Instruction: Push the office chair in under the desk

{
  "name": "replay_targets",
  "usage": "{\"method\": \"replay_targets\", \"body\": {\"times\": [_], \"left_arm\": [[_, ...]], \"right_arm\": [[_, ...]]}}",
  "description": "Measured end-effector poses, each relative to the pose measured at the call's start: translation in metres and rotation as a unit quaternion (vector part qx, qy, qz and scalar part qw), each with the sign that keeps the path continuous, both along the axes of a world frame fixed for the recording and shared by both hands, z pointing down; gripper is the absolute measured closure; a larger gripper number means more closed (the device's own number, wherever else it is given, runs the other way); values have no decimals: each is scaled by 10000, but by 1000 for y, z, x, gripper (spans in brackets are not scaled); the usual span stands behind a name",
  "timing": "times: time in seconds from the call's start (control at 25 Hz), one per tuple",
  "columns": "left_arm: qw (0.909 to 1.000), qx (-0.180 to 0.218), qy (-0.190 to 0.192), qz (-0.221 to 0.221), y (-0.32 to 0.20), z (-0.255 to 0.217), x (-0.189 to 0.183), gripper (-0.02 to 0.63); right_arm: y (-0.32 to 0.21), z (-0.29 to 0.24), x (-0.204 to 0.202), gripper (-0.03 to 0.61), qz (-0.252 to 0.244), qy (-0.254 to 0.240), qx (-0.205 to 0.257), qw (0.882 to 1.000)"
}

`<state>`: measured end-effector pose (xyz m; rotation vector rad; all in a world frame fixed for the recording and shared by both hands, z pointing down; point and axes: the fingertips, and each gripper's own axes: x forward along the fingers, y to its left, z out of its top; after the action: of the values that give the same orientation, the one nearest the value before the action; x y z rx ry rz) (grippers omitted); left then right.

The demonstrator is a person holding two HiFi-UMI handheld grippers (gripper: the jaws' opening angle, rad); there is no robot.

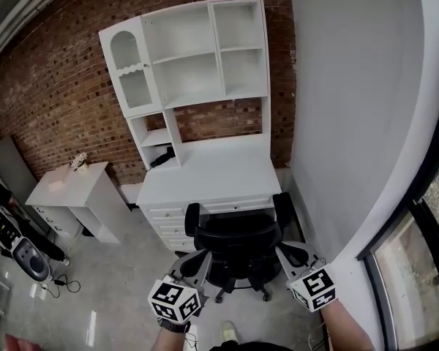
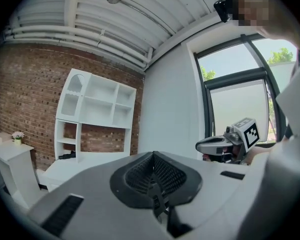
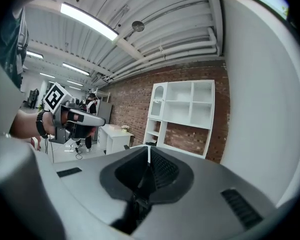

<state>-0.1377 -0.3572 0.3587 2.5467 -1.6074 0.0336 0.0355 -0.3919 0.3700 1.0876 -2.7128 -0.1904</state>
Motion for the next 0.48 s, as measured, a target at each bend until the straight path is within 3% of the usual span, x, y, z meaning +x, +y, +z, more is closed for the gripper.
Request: {"method": "replay_targets", "body": {"times": [0.28,0.48], "left_arm": [[9991,86,139,-395,0,-15,-19,607],[9984,117,228,-503,1,-15,-24,607]], "right_arm": [[-10,-25,18,569,433,-719,-188,9963],[-9,-24,17,574,331,-759,-204,9964]]}}
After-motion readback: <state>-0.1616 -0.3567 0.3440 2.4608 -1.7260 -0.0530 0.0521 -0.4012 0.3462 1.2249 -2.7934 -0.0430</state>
